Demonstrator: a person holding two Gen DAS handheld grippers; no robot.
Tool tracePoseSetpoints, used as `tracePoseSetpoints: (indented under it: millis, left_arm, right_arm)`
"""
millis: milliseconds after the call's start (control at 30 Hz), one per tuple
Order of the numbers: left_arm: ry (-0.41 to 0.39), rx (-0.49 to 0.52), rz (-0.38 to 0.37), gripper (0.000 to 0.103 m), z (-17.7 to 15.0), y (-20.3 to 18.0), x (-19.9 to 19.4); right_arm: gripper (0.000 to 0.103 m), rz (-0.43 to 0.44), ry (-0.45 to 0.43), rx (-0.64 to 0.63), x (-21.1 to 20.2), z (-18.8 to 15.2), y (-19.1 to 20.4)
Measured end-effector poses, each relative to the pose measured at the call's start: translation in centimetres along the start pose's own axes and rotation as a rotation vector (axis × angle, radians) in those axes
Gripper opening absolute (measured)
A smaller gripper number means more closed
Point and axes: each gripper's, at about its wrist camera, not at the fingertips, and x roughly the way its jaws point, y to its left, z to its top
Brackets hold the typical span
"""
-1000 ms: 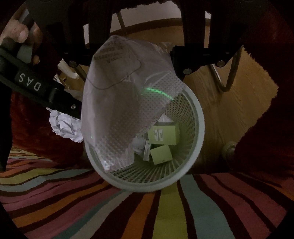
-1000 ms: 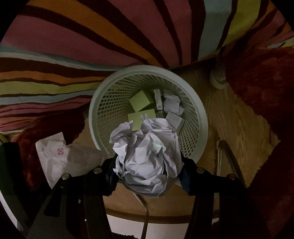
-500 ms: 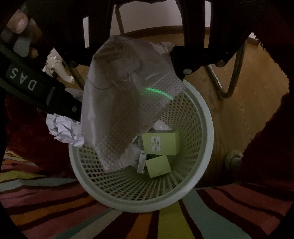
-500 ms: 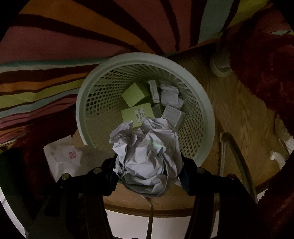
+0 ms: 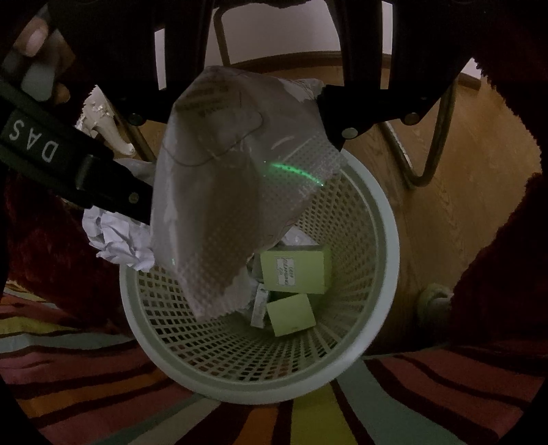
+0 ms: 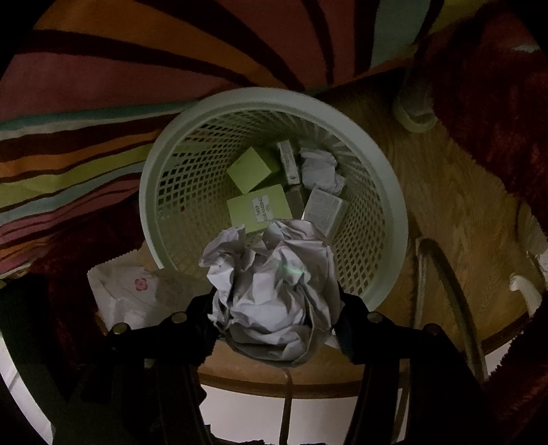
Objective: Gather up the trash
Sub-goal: 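Lower both tools over the white mesh wastebasket, holding the bag and paper, then open both tools to drop the bag and paper into the wastebasket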
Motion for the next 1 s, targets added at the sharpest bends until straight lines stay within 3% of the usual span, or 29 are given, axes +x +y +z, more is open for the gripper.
tracePoseSetpoints:
  millis: [133, 267, 400, 467, 633, 833, 1000]
  left_arm:
    - [0.012, -0.001, -0.007, 0.039, 0.1, 0.1, 0.1]
    - [0.01, -0.007, -0.014, 0.066, 0.1, 0.1, 0.2]
    - [0.007, -0.023, -0.02, 0.076, 0.2, 0.4, 0.3]
    - [0.016, -0.037, -0.01, 0.08, 0.2, 0.6, 0.5]
    - [-0.002, -0.052, 0.004, 0.08, 0.3, 0.7, 0.2]
    - [-0.075, -0.049, 0.035, 0.08, 0.1, 0.8, -1.5]
    - [-0.183, -0.044, 0.051, 0.08, -0.4, 0.9, -3.9]
  right_arm:
    - [0.054, -0.004, 0.007, 0.006, 0.3, 0.0, 0.1]
    - [0.061, -0.001, 0.019, 0.01, 0.6, 0.1, 0.1]
    - [0.094, 0.005, 0.036, 0.029, 1.0, 0.2, -0.3]
    - [0.095, 0.005, 0.022, 0.046, 0.9, 0.3, -0.6]
    - [0.095, 0.026, -0.005, 0.066, 0.5, 0.4, -1.1]
    - [0.095, 0.026, -0.037, 0.059, -0.2, -0.1, -0.9]
    - [0.095, 0.015, -0.127, -0.003, -2.3, -0.8, 0.2]
